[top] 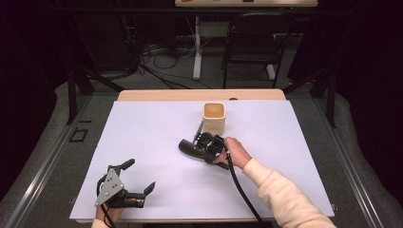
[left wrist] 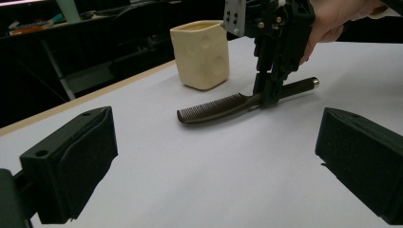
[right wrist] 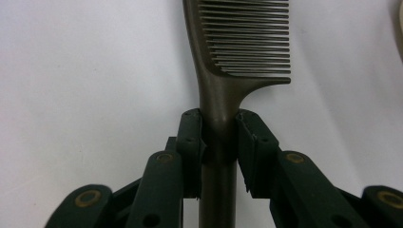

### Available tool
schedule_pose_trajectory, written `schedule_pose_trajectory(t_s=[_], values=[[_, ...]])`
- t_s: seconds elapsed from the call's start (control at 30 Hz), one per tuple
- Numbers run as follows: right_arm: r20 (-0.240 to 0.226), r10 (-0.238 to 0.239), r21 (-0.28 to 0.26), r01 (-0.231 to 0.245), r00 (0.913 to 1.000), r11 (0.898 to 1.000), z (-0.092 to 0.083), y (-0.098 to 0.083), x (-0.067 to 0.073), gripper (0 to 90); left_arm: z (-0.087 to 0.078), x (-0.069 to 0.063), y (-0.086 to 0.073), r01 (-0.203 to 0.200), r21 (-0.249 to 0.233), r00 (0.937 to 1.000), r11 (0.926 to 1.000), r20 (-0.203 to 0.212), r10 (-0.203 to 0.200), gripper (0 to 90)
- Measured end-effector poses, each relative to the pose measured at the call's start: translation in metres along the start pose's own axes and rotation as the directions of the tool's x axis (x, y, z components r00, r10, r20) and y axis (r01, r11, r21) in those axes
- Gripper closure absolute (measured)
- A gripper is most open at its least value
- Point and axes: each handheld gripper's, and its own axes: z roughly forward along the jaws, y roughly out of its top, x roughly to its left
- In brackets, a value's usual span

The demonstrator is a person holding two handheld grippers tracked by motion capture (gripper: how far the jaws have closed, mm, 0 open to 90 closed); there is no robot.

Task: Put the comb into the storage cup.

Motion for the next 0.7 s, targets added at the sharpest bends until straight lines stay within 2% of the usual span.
schedule_pose_trajectory(t_s=[0.27,0.3,0.67,0.7], values=[[-0.009,0.006,-0.042,-0.006,0.9999,0.999,-0.013,-0.008,-0.003,72.1,0.000,0.000,0.000,-0.001,0.003,1.0000,1.0000,0.002,0.001,0.0],[-0.011,0.023,-0.058,-0.023,0.9997,0.998,-0.016,-0.010,-0.004,72.1,0.000,0.000,0.000,-0.001,0.003,1.0000,1.0000,0.001,0.001,0.0],[-0.017,0.028,-0.112,-0.029,0.9995,0.993,-0.030,-0.018,-0.006,72.1,0.000,0.000,0.000,0.001,0.002,1.0000,1.0000,-0.001,-0.001,0.0],[-0.019,0.029,-0.131,-0.031,0.9994,0.991,-0.032,-0.020,-0.007,72.1,0.000,0.000,0.000,0.001,0.001,1.0000,1.0000,0.000,-0.001,0.0]])
